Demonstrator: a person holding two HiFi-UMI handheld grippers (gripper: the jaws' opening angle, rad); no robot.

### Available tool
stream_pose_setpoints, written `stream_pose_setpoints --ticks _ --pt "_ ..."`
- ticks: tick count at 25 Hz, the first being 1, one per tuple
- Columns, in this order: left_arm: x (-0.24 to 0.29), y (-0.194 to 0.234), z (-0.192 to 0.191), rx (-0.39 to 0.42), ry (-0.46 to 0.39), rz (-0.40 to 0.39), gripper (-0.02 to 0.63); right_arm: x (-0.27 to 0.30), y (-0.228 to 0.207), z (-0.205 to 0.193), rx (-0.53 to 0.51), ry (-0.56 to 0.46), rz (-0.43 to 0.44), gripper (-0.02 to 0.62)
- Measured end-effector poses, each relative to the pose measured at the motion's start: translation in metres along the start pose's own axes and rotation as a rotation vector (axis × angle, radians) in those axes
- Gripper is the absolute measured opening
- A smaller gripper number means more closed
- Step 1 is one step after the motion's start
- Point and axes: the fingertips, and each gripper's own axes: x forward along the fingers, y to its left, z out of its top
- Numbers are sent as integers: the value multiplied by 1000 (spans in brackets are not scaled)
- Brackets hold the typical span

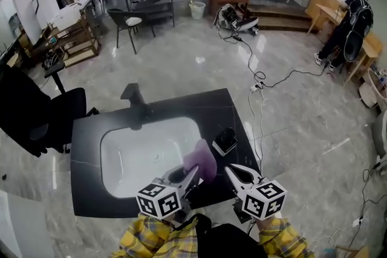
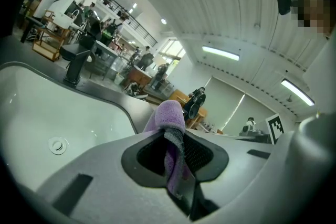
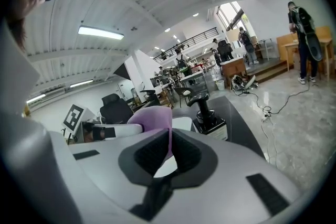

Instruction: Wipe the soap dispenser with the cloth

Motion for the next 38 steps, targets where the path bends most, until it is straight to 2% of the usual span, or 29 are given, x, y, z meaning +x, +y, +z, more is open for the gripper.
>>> stream_pose_setpoints --ticks 8,21,22,25,30,38 --pt "13 10 2 -8 11 -1 64 9 -9 11 -4 -20 7 8" --pt "32 -1 22 9 -68 114 64 6 -48 51 -87 -17 70 11" --pt "33 -1 22 8 -72 122 64 7 -50 51 -88 -13 75 18" --pt "35 0 22 8 -78 142 64 14 -56 50 -82 4 102 112" --pt "37 3 23 4 -78 175 64 26 -63 46 -107 26 126 114" --pt "53 -5 32 32 -70 167 64 40 -76 40 -151 71 145 123"
